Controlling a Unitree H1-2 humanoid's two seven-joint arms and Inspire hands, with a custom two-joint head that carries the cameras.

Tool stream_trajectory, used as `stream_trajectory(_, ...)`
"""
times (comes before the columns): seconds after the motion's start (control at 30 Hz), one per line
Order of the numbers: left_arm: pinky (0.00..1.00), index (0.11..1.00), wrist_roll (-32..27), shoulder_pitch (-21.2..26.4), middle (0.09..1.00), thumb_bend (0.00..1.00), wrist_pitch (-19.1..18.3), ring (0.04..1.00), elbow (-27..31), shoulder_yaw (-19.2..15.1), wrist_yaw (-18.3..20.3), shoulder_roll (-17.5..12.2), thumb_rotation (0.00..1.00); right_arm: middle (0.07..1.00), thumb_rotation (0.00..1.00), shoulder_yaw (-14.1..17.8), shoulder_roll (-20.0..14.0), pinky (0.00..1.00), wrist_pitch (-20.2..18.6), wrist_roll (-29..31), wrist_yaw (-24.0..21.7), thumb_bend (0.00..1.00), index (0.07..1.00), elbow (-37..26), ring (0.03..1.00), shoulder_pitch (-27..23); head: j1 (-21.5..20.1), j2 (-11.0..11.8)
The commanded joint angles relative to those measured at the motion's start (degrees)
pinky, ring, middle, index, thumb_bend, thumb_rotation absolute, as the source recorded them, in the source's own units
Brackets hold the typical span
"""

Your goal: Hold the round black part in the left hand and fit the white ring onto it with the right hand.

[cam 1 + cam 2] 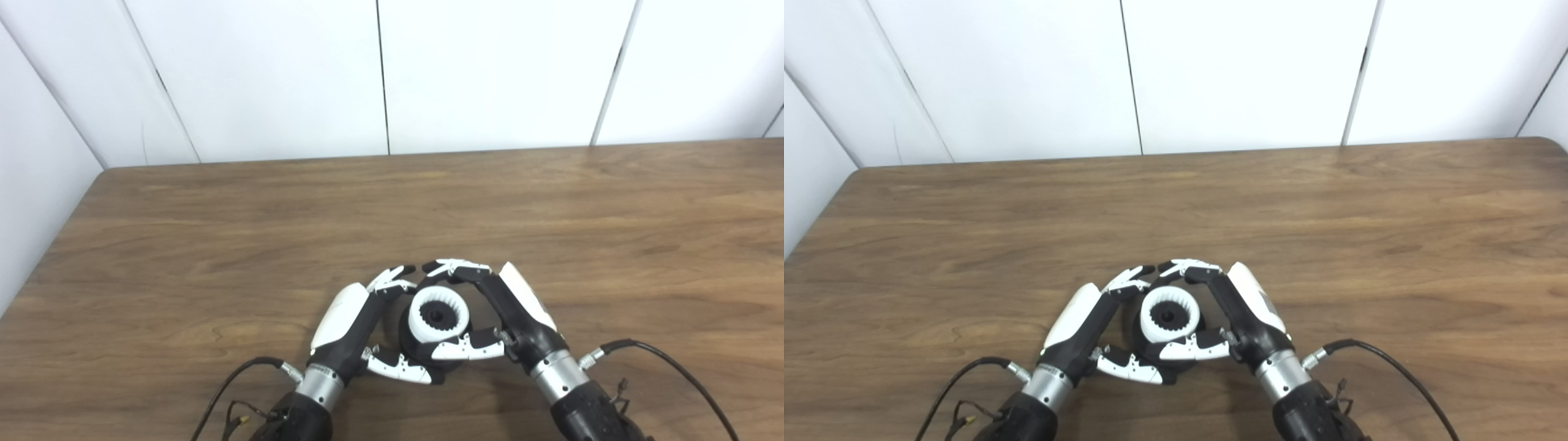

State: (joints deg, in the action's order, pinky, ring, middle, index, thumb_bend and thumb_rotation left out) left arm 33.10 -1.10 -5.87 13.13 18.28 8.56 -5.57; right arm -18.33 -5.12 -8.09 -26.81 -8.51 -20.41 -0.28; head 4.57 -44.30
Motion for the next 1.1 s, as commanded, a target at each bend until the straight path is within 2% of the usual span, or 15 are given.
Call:
stream_trajectory(0.0,0.88,0.585,-0.24,0.41,0.937,0.91,-0.39,0.966,0.98,0.36,0.61,-0.09,0.22,0.782,0.15,-0.01,0.32,0.78,1.58,-0.35,0.3,0.52,0.483,-1.38,0.843,-1.28,0.08,-0.01)
stream_trajectory(0.2,0.89,0.585,-0.29,0.4,0.936,0.91,-0.48,0.967,1.1,0.27,0.7,-0.14,0.24,0.834,0.16,-0.77,-1.67,0.77,-2.46,-2.27,-3.79,0.52,0.495,-3.39,0.853,-1.64,0.01,-0.13)
stream_trajectory(0.23,0.89,0.585,-0.26,0.4,0.936,0.91,-0.64,0.967,1.24,0.27,0.82,-0.14,0.24,0.847,0.25,-0.98,-2.13,0.76,-3.26,-2.6,-4.7,0.73,0.596,-3.86,0.855,-1.8,-0.05,-0.14)
stream_trajectory(0.3,0.89,0.591,-0.41,0.38,0.94,0.91,-1.0,0.972,1.45,0.22,1.13,-0.15,0.24,0.874,0.32,-1.23,-2.82,0.77,-4.26,-2.64,-6.0,0.89,0.693,-4.51,0.869,-2.02,-0.08,-0.16)
stream_trajectory(0.33,0.89,0.592,-0.44,0.38,0.94,0.91,-1.05,0.972,1.47,0.21,1.18,-0.15,0.24,0.883,0.33,-1.34,-3.22,0.77,-4.63,-2.57,-6.7,0.91,0.712,-4.78,0.874,-2.16,-0.09,-0.18)
stream_trajectory(0.63,0.9,0.594,-0.83,0.52,0.944,0.92,-1.33,0.977,1.32,0.1,1.48,-0.12,0.2,0.931,0.38,-1.48,-4.69,0.78,-6.66,-1.32,-10.91,0.98,0.808,-5.85,0.902,-3.25,0.02,-0.19)
stream_trajectory(0.87,0.9,0.592,-0.76,0.54,0.943,0.92,-1.62,0.977,1.32,0.09,1.45,-0.16,0.18,0.951,0.39,-1.71,-5.37,0.79,-8.33,-0.84,-13.06,0.99,0.851,-6.34,0.919,-4.13,-0.03,-0.21)
stream_trajectory(1.07,0.91,0.591,-0.73,0.51,0.943,0.91,-1.57,0.978,1.32,0.19,1.28,-0.18,0.17,0.984,0.44,-1.45,-6.61,0.82,-9.77,-0.27,-15.11,1.0,0.943,-6.85,0.953,-4.9,-0.19,-0.21)
